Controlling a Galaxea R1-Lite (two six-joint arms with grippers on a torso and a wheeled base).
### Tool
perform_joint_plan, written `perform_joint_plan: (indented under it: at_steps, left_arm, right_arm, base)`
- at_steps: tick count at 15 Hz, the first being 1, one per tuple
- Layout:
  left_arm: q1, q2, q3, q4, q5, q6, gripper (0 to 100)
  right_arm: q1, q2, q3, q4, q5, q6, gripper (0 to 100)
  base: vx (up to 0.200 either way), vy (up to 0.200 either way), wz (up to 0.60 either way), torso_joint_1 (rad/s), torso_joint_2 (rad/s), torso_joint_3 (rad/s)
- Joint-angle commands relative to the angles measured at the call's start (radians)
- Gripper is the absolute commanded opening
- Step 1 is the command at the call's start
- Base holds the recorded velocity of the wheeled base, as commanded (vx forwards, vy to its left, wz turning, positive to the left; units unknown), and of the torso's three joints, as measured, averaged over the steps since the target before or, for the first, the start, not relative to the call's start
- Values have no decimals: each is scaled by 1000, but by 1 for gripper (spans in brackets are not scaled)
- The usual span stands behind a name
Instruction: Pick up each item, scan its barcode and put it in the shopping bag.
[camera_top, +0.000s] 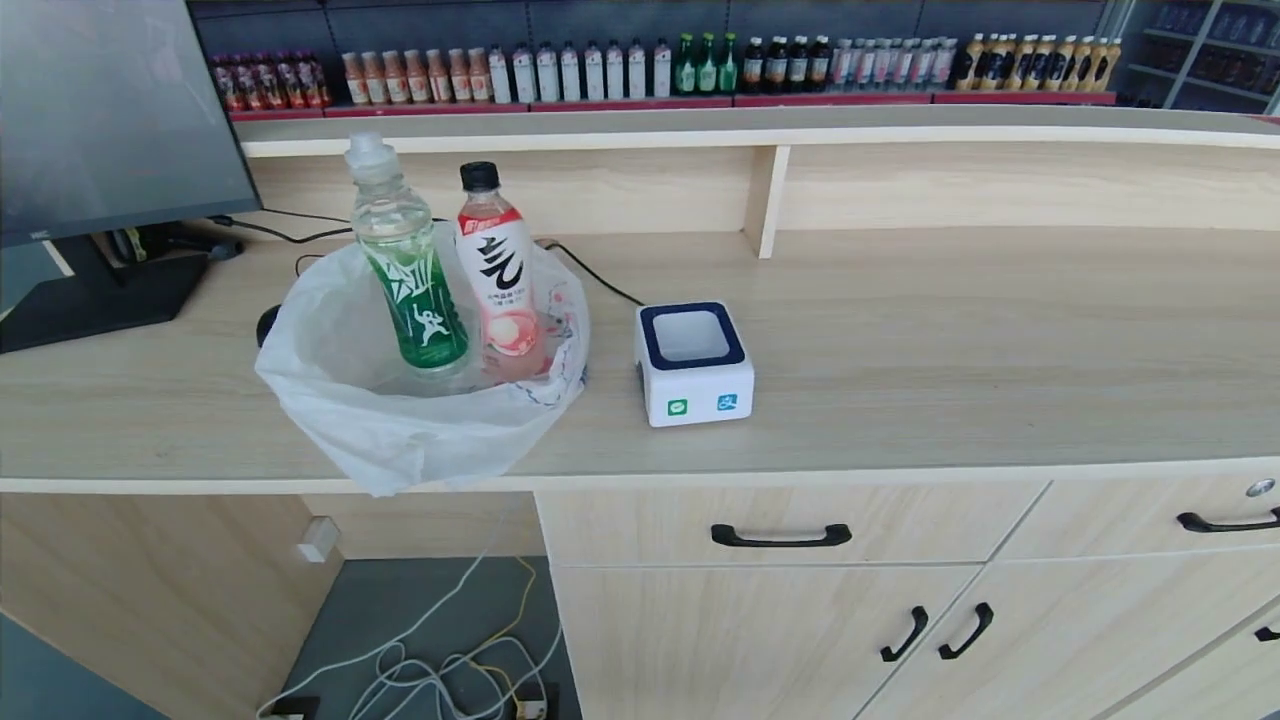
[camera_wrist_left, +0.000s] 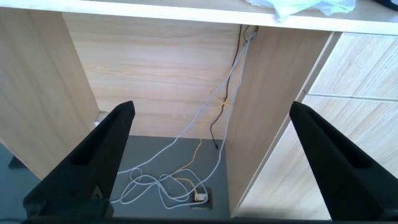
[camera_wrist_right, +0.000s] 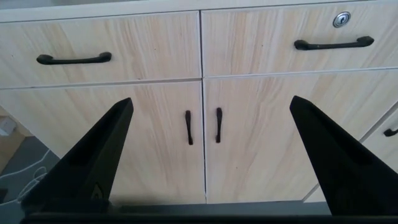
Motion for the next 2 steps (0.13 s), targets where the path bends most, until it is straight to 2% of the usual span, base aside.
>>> perform_joint_plan:
  at_steps: [1, 2]
  left_arm:
    - [-1, 0, 0, 0, -1, 0, 100]
    - [-1, 0, 1, 0, 1, 0, 100]
  right_arm:
    - [-1, 2, -1, -1, 0, 0, 100]
    - [-1, 2, -1, -1, 0, 0, 100]
  base:
    - [0, 0, 0, 0, 0, 0]
    - [0, 0, 0, 0, 0, 0]
